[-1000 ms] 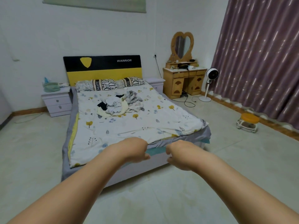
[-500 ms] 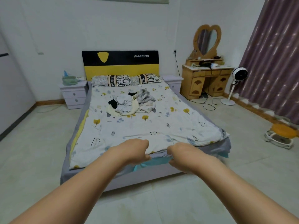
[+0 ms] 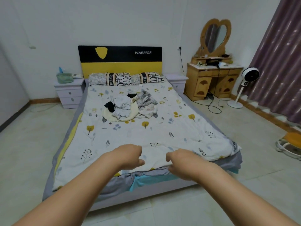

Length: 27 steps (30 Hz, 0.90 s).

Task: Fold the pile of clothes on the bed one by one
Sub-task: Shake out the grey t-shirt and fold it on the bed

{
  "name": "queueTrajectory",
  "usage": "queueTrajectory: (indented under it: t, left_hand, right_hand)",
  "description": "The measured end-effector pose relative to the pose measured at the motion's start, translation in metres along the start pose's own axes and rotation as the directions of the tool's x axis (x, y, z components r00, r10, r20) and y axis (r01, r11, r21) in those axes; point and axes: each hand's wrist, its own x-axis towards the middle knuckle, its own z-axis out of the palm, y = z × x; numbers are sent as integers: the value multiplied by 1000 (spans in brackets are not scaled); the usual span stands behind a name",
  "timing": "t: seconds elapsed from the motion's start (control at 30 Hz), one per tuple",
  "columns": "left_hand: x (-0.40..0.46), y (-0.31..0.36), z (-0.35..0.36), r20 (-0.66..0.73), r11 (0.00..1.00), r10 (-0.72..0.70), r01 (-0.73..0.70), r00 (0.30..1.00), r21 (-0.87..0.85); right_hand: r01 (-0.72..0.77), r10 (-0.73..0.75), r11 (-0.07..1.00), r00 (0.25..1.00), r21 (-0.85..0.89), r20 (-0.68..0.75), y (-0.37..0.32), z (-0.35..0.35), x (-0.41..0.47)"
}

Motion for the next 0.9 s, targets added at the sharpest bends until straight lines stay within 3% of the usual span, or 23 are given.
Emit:
queueTrajectory:
  t: [0.53,0.9]
  left_hand:
    - [164,37,-36,57,980,-171,176,984,-88]
    - [242,-11,-59,99,955,-257,268,961,-129]
  right_hand:
    - [148,-149,987,989,-62,0,132,-57,163]
    - [229,-224,972,971,-56,85,135,-62,269]
